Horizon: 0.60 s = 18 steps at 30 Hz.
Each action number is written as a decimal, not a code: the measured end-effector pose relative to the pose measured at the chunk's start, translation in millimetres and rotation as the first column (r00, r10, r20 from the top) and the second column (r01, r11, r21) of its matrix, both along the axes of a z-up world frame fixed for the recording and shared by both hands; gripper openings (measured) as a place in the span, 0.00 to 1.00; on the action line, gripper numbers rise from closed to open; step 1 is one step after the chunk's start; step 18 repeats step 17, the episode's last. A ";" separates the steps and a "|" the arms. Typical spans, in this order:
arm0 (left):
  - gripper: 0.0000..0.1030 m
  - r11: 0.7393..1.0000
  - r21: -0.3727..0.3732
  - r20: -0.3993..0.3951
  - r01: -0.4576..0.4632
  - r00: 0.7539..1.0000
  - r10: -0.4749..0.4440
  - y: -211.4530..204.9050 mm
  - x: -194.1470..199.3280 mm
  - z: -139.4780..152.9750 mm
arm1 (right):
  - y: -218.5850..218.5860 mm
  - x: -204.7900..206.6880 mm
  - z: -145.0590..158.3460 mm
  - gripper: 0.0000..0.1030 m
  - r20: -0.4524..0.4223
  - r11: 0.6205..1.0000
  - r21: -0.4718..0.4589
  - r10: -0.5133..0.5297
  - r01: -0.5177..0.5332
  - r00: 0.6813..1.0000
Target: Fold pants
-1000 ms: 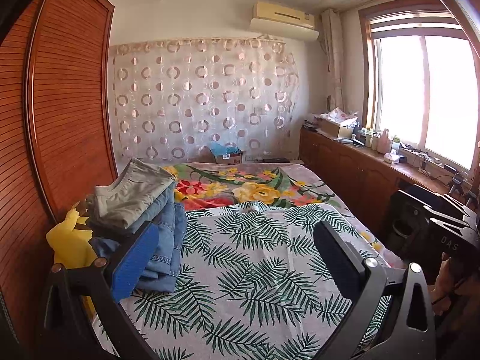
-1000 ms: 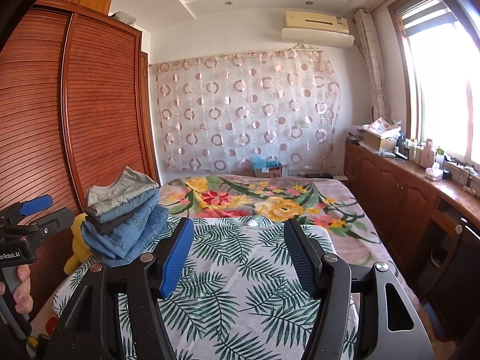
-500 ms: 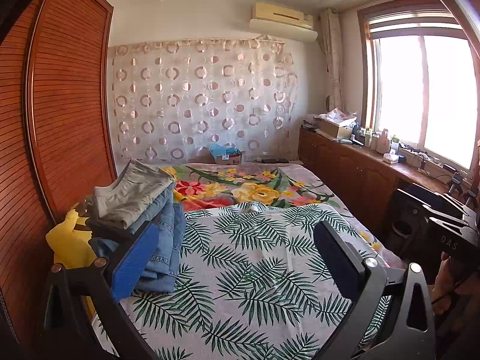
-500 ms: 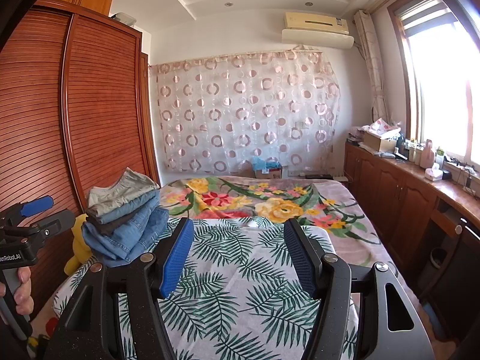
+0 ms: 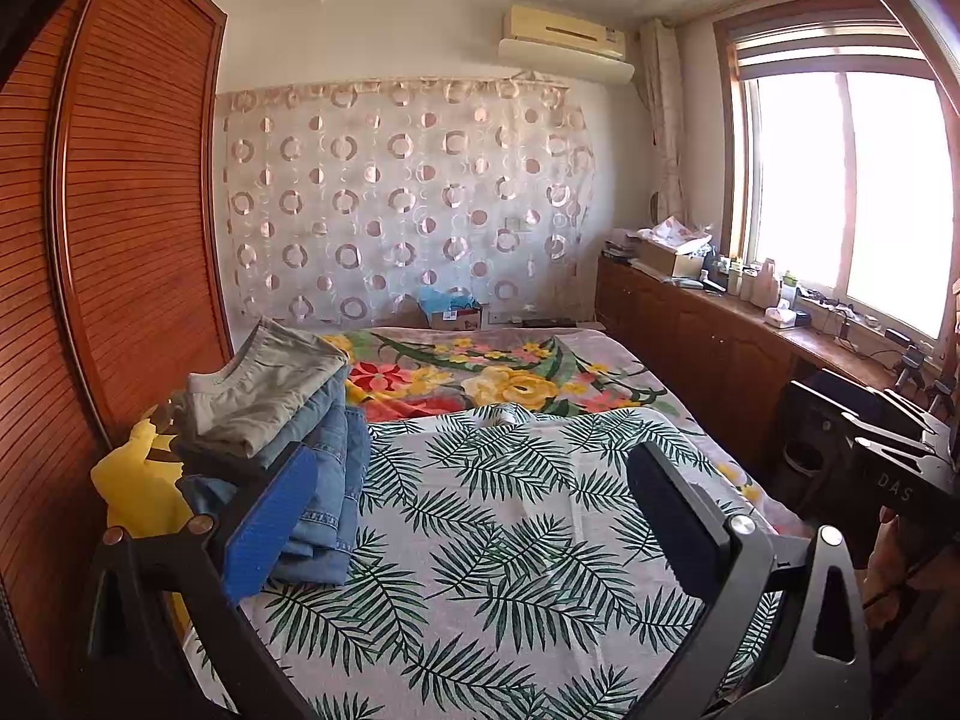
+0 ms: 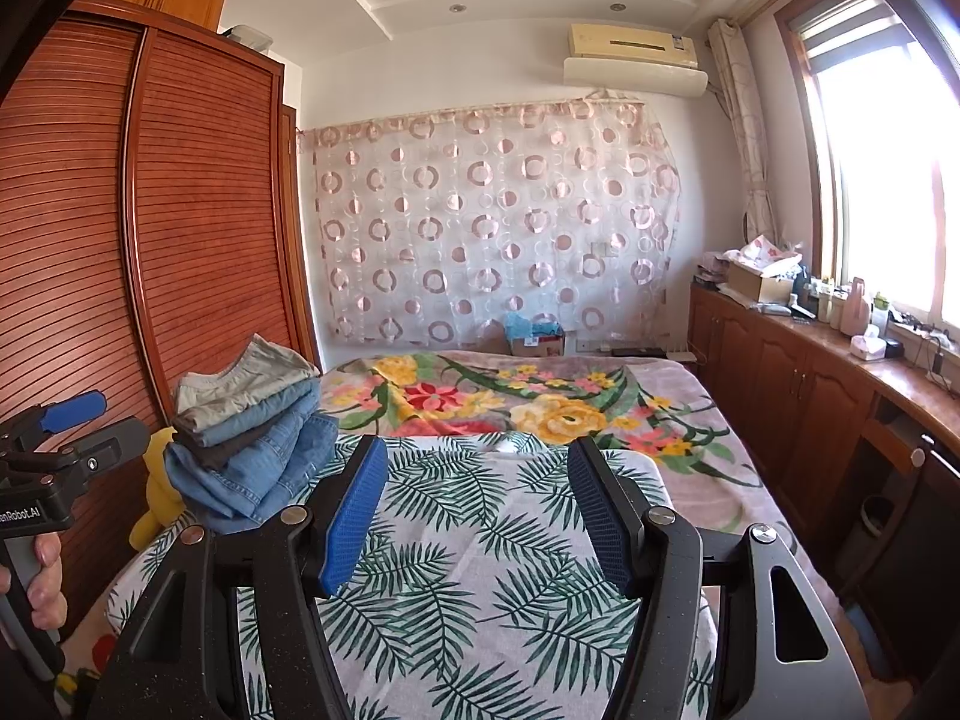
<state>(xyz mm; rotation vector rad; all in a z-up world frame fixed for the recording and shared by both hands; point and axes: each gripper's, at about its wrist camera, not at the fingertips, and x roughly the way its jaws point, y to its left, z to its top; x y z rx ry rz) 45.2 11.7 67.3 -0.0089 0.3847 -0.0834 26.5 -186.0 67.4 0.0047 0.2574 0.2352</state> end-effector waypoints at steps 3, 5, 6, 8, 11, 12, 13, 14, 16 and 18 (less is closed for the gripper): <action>1.00 1.000 0.000 0.000 -0.001 1.000 0.001 -0.1 -0.1 -0.4 | -0.4 -0.1 0.2 0.63 0.000 1.000 0.002 -0.001 0.001 1.000; 1.00 1.000 0.001 0.000 0.000 1.000 0.000 -0.1 -0.2 -0.2 | -0.6 -0.1 0.3 0.63 0.000 1.000 0.001 -0.002 0.002 1.000; 1.00 1.000 0.001 0.001 0.000 1.000 0.000 0.0 -0.3 -0.4 | -0.7 -0.2 0.1 0.63 0.000 1.000 0.001 -0.002 0.002 1.000; 1.00 1.000 0.000 0.001 0.000 1.000 0.000 0.3 0.0 -0.7 | -0.7 -0.2 -0.1 0.63 0.000 1.000 0.001 -0.002 0.002 1.000; 1.00 1.000 0.001 0.001 -0.001 1.000 0.001 -0.2 -0.2 -0.5 | -0.6 0.6 0.4 0.63 -0.001 1.000 0.001 -0.003 0.003 1.000; 1.00 1.000 0.001 0.000 -0.001 1.000 0.001 0.1 -0.2 -0.8 | -0.8 0.3 0.2 0.63 -0.001 1.000 0.001 -0.003 0.003 1.000; 1.00 1.000 -0.001 0.000 -0.001 1.000 0.001 0.4 -0.2 -1.1 | -1.0 0.3 0.5 0.63 -0.001 1.000 0.001 -0.003 0.003 1.000; 1.00 1.000 0.000 0.000 -0.001 1.000 0.001 -0.1 -0.2 -0.8 | -1.0 0.1 0.5 0.63 0.001 1.000 0.000 -0.004 0.004 1.000; 1.00 1.000 0.000 0.000 -0.001 1.000 0.001 0.0 -0.3 -1.1 | 0.0 0.1 -0.1 0.63 0.002 1.000 -0.001 -0.002 0.002 1.000; 1.00 1.000 0.000 0.001 0.000 1.000 0.000 0.0 -0.2 -0.8 | 0.7 0.1 -0.1 0.63 0.003 1.000 -0.003 -0.003 0.003 1.000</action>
